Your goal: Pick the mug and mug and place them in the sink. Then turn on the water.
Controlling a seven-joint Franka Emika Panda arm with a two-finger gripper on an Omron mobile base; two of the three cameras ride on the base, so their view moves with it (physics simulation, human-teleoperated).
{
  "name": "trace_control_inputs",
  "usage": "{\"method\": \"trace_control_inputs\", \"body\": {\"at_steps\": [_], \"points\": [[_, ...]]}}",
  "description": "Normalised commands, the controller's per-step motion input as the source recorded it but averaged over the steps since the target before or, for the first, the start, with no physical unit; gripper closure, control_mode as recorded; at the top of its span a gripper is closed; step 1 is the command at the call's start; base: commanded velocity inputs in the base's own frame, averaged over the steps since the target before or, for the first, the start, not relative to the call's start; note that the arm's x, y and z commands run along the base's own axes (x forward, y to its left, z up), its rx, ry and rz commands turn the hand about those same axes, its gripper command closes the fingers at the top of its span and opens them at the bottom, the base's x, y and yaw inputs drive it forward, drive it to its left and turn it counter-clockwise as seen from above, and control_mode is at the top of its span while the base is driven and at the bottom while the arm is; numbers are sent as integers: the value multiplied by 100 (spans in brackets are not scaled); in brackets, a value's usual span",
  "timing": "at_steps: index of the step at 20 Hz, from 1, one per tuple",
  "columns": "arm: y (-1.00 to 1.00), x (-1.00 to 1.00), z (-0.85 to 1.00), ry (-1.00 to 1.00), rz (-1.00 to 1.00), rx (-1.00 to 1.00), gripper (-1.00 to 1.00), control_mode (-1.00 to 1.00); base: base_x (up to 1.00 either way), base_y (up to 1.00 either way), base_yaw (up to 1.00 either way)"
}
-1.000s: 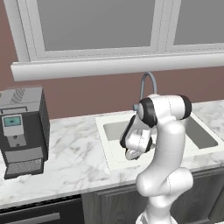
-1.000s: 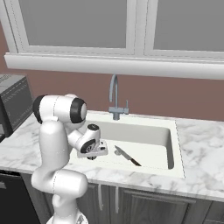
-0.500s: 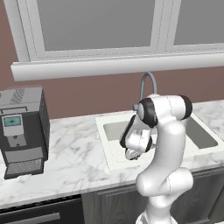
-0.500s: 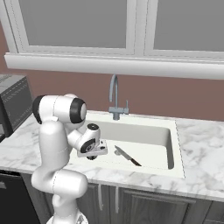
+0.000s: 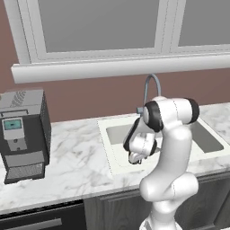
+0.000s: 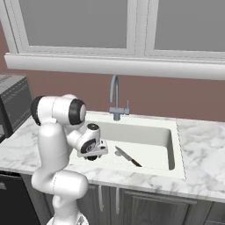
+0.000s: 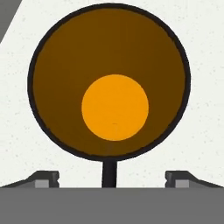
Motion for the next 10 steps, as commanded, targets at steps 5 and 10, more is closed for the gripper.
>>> {"method": "trace_control_inputs", "body": {"at_steps": [5, 10], "points": [[0, 0, 47, -3, 0, 0, -100, -100, 0, 0, 0], [0, 0, 48, -1, 0, 0, -100, -100, 0, 0, 0]]}}
